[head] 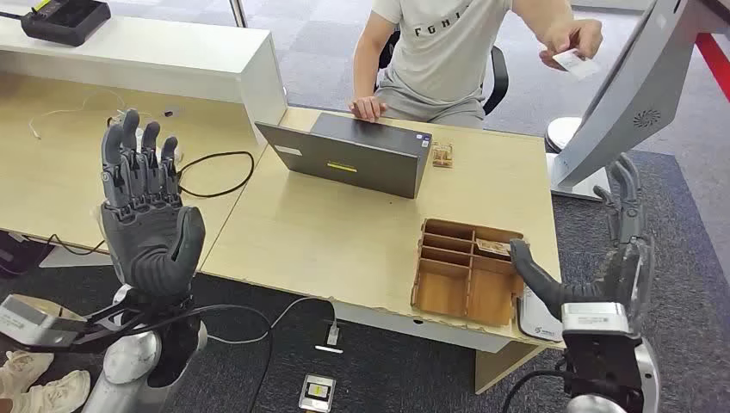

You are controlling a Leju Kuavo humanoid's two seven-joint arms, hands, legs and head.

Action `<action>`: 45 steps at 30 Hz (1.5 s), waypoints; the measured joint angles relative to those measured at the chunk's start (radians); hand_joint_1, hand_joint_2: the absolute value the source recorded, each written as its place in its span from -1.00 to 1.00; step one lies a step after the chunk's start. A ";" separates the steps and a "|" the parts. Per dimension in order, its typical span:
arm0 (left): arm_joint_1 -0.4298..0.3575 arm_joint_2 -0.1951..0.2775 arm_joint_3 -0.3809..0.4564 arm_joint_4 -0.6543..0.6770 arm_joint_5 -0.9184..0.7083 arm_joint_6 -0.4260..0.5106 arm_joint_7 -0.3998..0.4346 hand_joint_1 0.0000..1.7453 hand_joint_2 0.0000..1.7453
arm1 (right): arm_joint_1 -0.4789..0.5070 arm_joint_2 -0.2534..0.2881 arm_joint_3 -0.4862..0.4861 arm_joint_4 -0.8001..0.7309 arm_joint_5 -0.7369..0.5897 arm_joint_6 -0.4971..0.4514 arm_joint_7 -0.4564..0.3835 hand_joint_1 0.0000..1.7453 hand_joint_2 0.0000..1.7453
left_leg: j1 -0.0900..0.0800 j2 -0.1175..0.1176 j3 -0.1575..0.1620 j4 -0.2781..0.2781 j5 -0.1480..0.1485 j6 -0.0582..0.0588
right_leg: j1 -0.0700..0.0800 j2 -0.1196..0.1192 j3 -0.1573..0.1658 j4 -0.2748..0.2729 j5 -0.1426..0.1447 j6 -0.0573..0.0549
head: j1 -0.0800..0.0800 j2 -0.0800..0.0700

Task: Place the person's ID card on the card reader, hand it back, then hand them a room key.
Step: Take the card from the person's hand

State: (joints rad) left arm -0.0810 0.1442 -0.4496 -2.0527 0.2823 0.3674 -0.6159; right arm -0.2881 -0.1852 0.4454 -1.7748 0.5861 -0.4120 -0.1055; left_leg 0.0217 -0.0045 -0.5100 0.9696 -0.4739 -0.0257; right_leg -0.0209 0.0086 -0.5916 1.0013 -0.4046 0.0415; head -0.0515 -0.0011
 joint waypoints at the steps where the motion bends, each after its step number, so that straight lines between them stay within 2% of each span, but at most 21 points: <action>1: -0.003 0.000 0.000 0.001 0.002 0.000 -0.002 -1.00 1.00 | -0.012 0.000 0.000 0.013 -0.004 0.007 0.000 -1.00 1.00 | 0.000 0.000 0.000 0.000 0.000 0.000 | 0.000 0.000 0.000 0.000 0.000 0.000 | 0.000 0.000; 9: -0.034 -0.002 -0.009 0.016 0.028 -0.002 -0.023 -1.00 1.00 | -0.217 -0.012 0.012 0.242 0.022 0.088 0.040 -1.00 1.00 | 0.000 0.000 0.000 0.000 0.001 0.000 | 0.000 0.000 0.000 0.000 0.001 0.000 | 0.000 0.000; 17: -0.060 -0.005 -0.026 0.037 0.056 0.005 -0.048 -1.00 1.00 | -0.439 -0.016 0.034 0.548 0.060 0.108 0.067 -1.00 1.00 | 0.000 -0.001 0.000 0.001 0.001 0.000 | 0.000 -0.001 0.000 0.000 0.001 0.000 | 0.000 0.000; 26: -0.066 -0.008 -0.033 0.051 0.062 0.022 -0.067 -1.00 1.00 | -0.539 -0.013 0.066 0.763 0.093 0.103 0.100 -1.00 1.00 | 0.000 -0.001 -0.001 0.001 0.000 0.000 | 0.000 0.000 0.000 0.000 0.001 0.000 | 0.000 0.000; 30: -0.062 -0.009 -0.034 0.052 0.061 0.047 -0.080 -1.00 1.00 | -0.588 -0.002 0.088 0.858 0.106 0.103 0.089 -1.00 1.00 | 0.000 -0.001 -0.001 0.001 0.001 0.000 | 0.000 -0.001 0.000 0.000 0.001 0.000 | 0.000 0.000; 37: -0.054 -0.009 -0.035 0.052 0.062 0.052 -0.083 -1.00 1.00 | -0.627 0.020 0.127 0.974 0.118 0.099 0.101 -0.99 1.00 | 0.000 -0.001 -0.001 0.001 0.001 0.000 | 0.000 -0.001 0.000 0.000 0.001 0.000 | 0.000 0.000; 41: -0.054 -0.009 -0.036 0.052 0.065 0.051 -0.083 -1.00 1.00 | -0.636 0.024 0.142 1.020 0.122 0.103 0.113 0.95 1.00 | 0.000 -0.001 -0.001 0.001 0.001 0.000 | 0.000 -0.001 0.000 0.000 0.001 0.000 | 0.000 0.000; 45: -0.054 -0.009 -0.037 0.052 0.068 0.049 -0.083 -1.00 1.00 | -0.639 0.024 0.152 1.042 0.125 0.113 0.121 1.00 1.00 | 0.000 -0.001 -0.001 0.001 0.001 0.000 | 0.000 0.000 0.000 0.000 0.001 0.000 | 0.000 0.000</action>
State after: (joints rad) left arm -0.1346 0.1353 -0.4862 -2.0012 0.3502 0.4164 -0.6986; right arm -0.9267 -0.1613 0.5971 -0.7326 0.7114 -0.2989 0.0154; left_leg 0.0217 -0.0052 -0.5105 0.9704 -0.4734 -0.0256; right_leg -0.0210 0.0081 -0.5919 1.0015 -0.4040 0.0415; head -0.0515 -0.0011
